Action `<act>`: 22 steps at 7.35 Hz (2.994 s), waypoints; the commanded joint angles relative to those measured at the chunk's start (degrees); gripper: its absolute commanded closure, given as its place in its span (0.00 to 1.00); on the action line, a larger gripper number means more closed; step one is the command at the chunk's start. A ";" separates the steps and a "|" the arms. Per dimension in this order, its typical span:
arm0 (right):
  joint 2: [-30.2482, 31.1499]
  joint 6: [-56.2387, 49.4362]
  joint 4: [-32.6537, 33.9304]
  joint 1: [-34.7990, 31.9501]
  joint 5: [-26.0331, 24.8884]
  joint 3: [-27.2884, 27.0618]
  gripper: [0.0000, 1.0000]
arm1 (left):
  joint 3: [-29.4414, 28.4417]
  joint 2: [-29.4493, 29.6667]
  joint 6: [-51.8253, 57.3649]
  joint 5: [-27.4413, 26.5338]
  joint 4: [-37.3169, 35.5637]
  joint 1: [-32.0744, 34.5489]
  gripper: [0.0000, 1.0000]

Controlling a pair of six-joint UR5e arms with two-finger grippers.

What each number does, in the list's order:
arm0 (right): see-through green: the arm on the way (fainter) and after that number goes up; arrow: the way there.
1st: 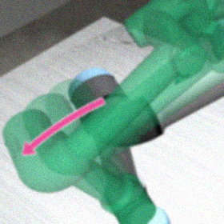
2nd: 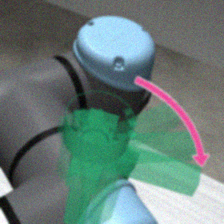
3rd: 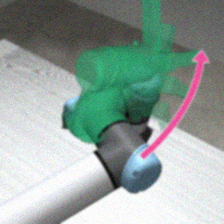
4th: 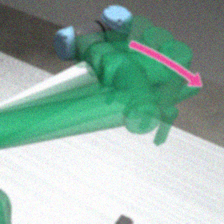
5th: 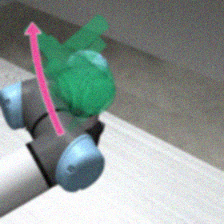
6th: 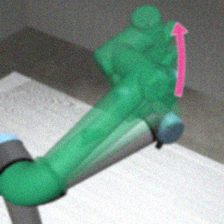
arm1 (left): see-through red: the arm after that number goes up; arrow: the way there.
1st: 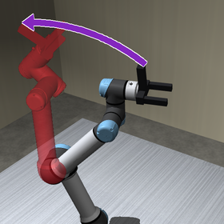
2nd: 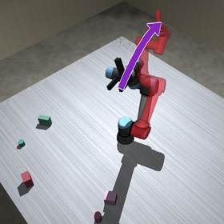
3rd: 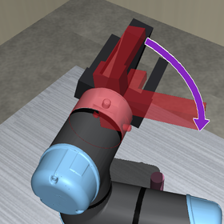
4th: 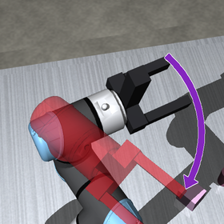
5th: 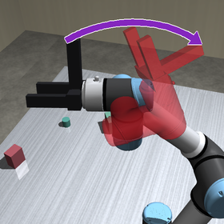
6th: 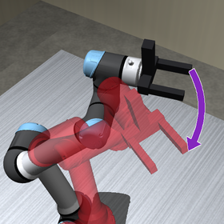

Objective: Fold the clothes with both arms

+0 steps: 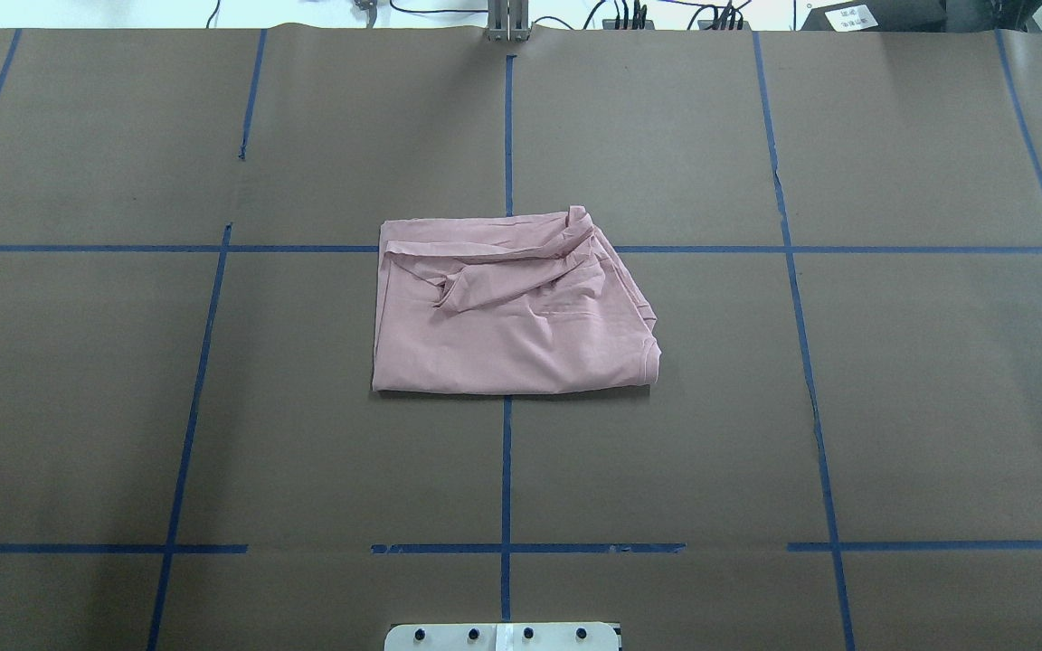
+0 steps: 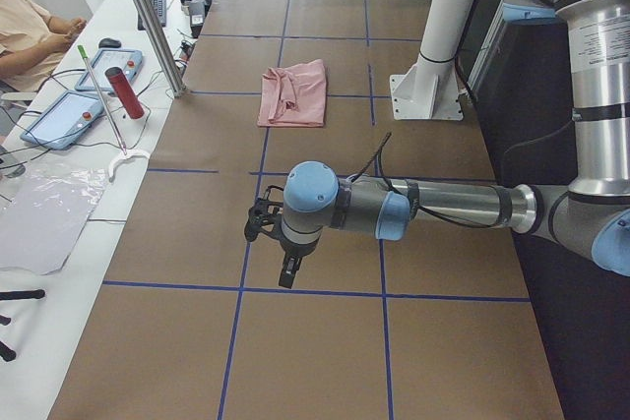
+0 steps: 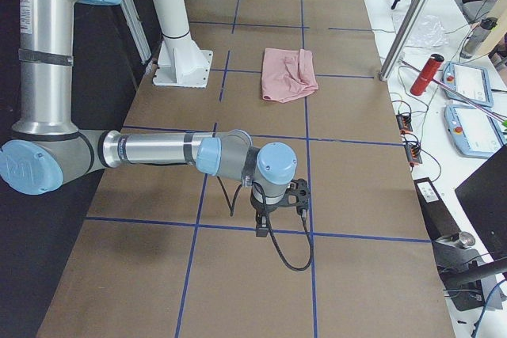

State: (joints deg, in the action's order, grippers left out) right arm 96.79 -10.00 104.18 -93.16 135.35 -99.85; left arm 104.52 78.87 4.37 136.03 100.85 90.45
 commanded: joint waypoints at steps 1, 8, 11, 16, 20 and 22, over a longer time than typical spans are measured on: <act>0.06 0.15 -0.03 0.00 0.00 0.09 0.00 | 0.25 0.58 -6.18 -0.41 -0.04 -4.55 0.00; -0.20 -0.02 -0.12 0.09 0.00 -0.35 0.00 | -0.01 0.67 -1.51 -3.31 -13.03 -4.49 0.00; -0.46 -0.64 -0.20 0.09 0.00 -0.87 0.00 | 0.51 1.47 -1.03 -2.52 -12.96 -4.41 0.00; -0.38 -0.64 -0.12 0.09 0.27 -2.55 0.00 | -0.80 1.38 -1.03 -2.70 -13.05 -4.41 0.00; -0.55 -0.64 -2.64 0.44 0.27 -2.72 0.00 | -3.70 1.64 -0.95 -3.22 -12.61 -4.49 0.00; -0.38 -0.55 -3.37 0.61 0.27 -2.55 0.00 | -3.71 1.82 -0.95 -3.22 -12.69 -4.41 0.00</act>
State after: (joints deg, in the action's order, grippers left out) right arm 96.36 -10.58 101.38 -92.67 135.62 -102.50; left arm 100.90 80.54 3.42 132.81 88.19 85.99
